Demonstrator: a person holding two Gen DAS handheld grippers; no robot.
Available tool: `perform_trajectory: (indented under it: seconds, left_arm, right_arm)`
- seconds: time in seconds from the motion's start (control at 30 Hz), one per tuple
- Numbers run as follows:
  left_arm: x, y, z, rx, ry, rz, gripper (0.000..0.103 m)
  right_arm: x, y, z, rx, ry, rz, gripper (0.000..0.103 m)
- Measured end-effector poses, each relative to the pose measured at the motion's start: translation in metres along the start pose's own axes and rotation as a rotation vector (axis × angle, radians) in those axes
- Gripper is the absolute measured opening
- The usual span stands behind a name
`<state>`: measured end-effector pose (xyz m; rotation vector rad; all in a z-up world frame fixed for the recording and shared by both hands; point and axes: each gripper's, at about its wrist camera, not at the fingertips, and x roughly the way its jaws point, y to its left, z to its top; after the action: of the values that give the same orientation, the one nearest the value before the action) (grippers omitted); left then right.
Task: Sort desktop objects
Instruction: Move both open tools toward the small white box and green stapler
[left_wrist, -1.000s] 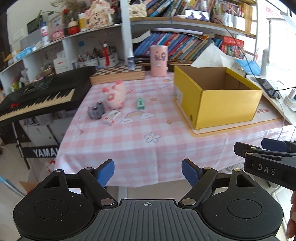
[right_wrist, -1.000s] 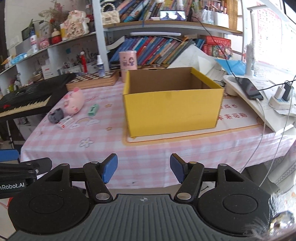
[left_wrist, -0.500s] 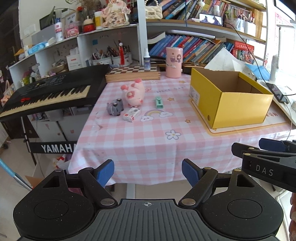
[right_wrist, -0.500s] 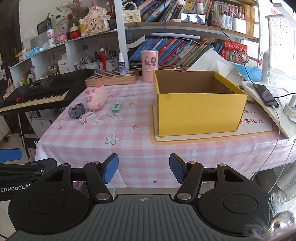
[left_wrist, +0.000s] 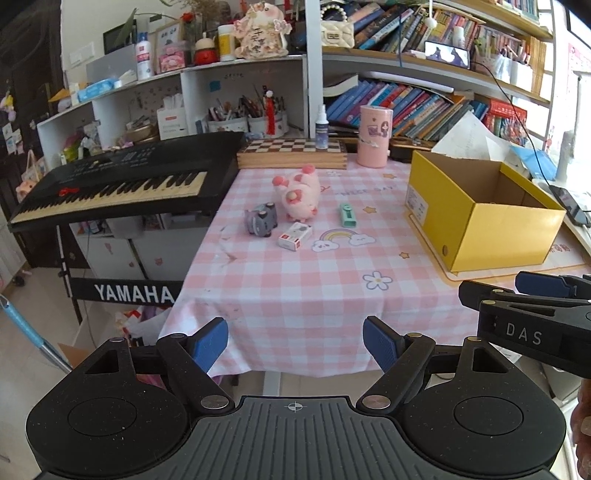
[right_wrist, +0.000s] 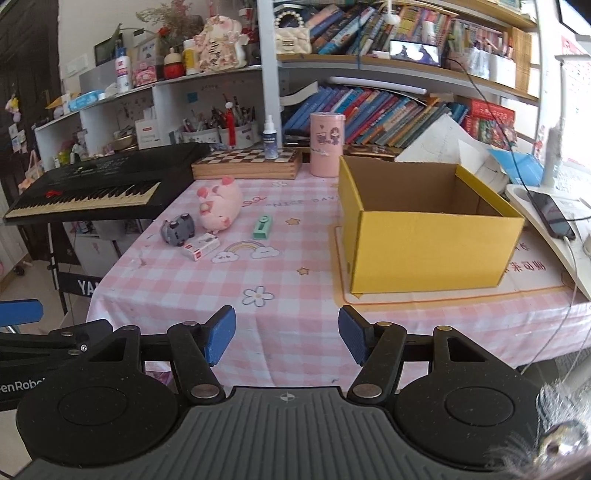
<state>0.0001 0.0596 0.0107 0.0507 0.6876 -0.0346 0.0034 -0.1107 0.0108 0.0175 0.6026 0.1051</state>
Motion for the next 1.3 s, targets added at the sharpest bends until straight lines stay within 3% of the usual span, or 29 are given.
perform_trajectory:
  seconds: [0.63,1.3]
  left_arm:
    - [0.035,0.001,0.015,-0.014,0.039,-0.007,0.082]
    - [0.108,0.007,0.046,-0.049,0.135,0.012,0.083]
  right_arm:
    - [0.032,0.005,0.009,-0.035,0.041,0.014,0.061]
    - [0.116,0.000,0.043,-0.055,0.134,0.047,0.067]
